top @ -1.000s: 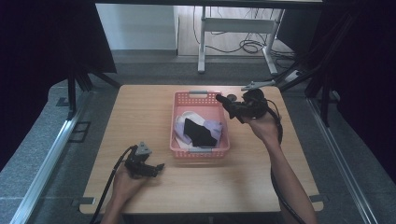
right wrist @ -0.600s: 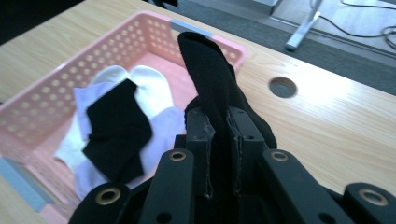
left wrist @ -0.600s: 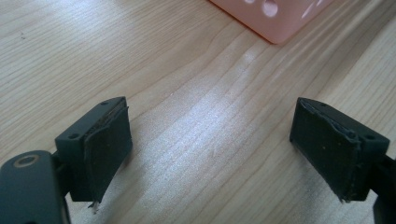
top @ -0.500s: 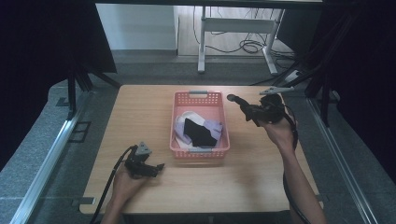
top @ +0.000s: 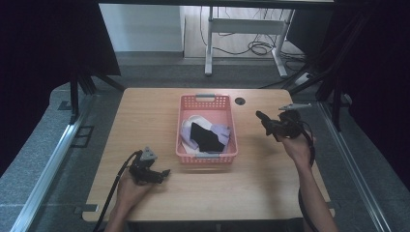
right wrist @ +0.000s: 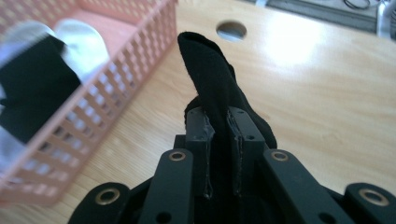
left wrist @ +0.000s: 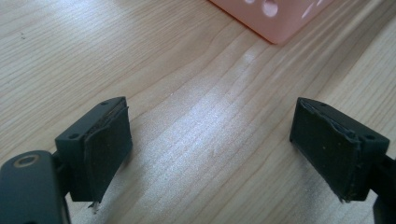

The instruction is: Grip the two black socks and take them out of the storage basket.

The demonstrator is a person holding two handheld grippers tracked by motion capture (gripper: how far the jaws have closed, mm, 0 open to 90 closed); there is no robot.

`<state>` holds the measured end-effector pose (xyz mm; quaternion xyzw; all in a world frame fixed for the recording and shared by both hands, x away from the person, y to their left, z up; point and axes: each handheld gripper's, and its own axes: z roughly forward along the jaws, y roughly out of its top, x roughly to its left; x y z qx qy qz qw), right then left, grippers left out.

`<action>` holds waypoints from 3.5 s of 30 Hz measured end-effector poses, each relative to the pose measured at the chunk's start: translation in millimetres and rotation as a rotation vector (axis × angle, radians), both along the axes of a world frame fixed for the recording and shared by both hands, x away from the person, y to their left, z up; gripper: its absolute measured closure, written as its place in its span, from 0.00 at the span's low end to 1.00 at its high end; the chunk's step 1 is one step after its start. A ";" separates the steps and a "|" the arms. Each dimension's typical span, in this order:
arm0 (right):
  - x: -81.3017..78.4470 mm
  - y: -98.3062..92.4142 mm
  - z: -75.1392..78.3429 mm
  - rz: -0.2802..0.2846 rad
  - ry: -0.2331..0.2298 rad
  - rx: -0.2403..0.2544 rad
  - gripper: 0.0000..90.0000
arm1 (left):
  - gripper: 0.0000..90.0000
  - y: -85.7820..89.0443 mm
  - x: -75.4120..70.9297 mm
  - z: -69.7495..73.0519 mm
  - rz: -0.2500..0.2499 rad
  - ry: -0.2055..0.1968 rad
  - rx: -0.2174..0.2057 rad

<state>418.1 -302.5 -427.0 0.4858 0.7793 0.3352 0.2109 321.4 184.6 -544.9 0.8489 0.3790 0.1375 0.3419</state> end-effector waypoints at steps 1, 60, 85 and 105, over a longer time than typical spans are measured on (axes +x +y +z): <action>0.5 -1.0 -5.6 -0.003 0.006 0.002 0.88 | 0.14 0.0 0.0 0.0 0.000 0.000 0.000; 8.9 95.7 11.8 0.263 0.018 0.112 0.38 | 0.14 0.1 0.1 -0.1 -0.001 -0.001 0.002; 47.7 209.9 -30.9 0.459 0.105 0.058 0.39 | 0.14 0.0 -0.1 -0.2 0.001 0.001 0.000; 66.3 253.1 -72.8 0.475 0.183 -0.100 0.40 | 0.14 0.0 -0.1 -0.1 0.002 0.002 -0.001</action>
